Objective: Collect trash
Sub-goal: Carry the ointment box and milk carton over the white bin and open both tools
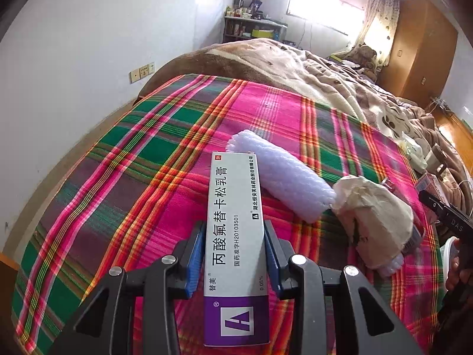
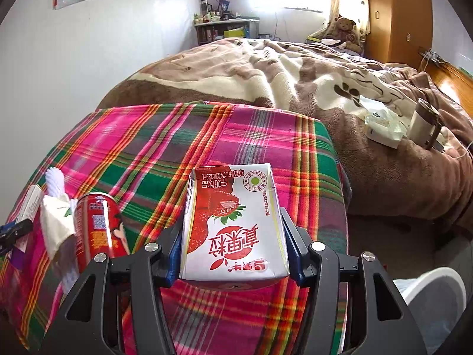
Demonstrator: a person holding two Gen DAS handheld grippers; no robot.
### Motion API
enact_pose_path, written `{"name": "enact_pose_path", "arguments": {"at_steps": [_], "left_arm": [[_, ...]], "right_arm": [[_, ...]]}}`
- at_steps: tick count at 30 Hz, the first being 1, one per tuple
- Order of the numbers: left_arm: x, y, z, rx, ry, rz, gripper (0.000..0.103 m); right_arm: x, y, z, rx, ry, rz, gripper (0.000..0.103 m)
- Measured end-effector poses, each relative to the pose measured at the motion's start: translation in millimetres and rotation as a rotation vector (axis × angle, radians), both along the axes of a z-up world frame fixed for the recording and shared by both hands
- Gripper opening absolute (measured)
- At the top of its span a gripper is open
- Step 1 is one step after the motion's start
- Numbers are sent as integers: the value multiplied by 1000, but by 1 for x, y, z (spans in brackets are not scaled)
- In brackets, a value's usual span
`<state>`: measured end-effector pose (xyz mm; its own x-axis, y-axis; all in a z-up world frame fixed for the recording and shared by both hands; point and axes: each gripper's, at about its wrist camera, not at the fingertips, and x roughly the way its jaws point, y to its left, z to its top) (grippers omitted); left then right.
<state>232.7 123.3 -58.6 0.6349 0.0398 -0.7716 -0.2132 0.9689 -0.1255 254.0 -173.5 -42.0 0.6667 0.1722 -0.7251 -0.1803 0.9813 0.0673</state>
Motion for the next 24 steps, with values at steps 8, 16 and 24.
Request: {"name": "enact_pose_path", "arguments": {"at_steps": [8,16,24], "left_arm": [[-28,-27,28,-8,-73,-75,38],[-54,-56,55,3,-136,-146,38],[-75,-89,75,-14,-189,-233,38]], "right_arm": [[-29,-7,16,53,-37,-4,57],[-60,-18,29,86,-69,-28,57],[-94,-34,42,108,-107,-63,57]]}}
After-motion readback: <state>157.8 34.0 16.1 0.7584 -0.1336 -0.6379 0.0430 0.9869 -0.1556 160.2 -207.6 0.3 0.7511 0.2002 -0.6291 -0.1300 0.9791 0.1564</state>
